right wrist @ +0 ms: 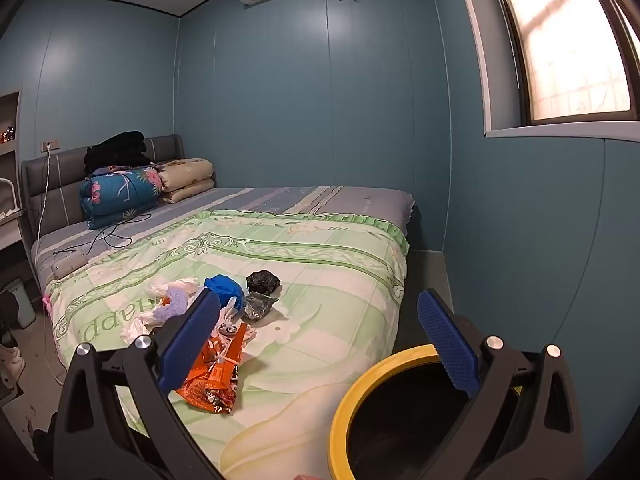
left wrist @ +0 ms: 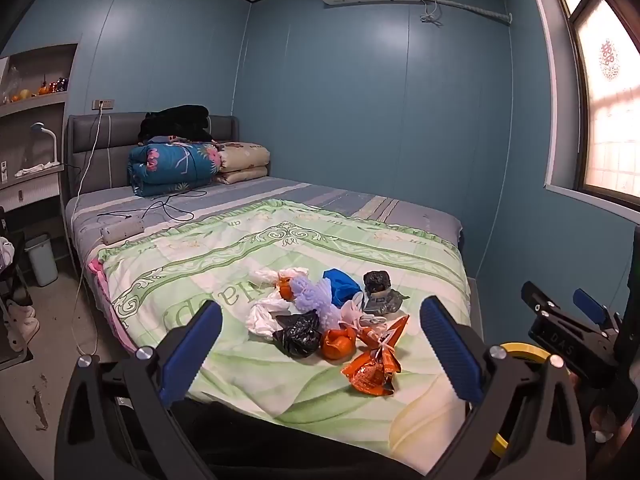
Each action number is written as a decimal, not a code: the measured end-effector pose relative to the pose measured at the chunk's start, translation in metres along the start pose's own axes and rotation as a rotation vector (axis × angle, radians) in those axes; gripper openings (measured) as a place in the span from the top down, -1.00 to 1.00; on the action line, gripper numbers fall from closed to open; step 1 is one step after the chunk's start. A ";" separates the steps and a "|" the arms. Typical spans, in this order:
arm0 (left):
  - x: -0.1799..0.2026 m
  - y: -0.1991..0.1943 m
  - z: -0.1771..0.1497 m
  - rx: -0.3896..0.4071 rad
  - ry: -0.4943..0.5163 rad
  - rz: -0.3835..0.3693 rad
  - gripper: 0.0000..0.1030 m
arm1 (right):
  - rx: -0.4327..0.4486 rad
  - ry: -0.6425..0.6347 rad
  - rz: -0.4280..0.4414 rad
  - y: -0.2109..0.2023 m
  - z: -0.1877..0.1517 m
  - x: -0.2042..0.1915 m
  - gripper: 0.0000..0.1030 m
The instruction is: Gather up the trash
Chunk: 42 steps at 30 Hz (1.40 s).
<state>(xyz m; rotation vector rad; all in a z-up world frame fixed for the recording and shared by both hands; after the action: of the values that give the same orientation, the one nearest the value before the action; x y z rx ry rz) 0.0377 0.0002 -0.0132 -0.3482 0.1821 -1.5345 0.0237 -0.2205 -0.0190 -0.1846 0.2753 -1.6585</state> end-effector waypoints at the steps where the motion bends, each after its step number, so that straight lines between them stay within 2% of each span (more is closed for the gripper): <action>1: 0.000 0.000 0.000 0.001 -0.008 -0.003 -0.86 | 0.001 0.000 0.000 0.000 0.000 0.000 -0.84; 42: 0.003 0.005 -0.003 -0.025 -0.024 -0.016 -0.86 | -0.013 0.007 0.002 0.005 -0.003 -0.001 -0.84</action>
<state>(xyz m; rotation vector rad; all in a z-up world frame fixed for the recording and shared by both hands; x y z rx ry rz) 0.0412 -0.0032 -0.0174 -0.3891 0.1799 -1.5446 0.0273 -0.2199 -0.0235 -0.1882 0.2912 -1.6559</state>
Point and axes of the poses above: each gripper's, at about its wrist camera, not at the fingertips, and y roughly the way its jaws point, x to its right, z to its top, the point moved 4 cm from there along y, roughly the way its jaws point
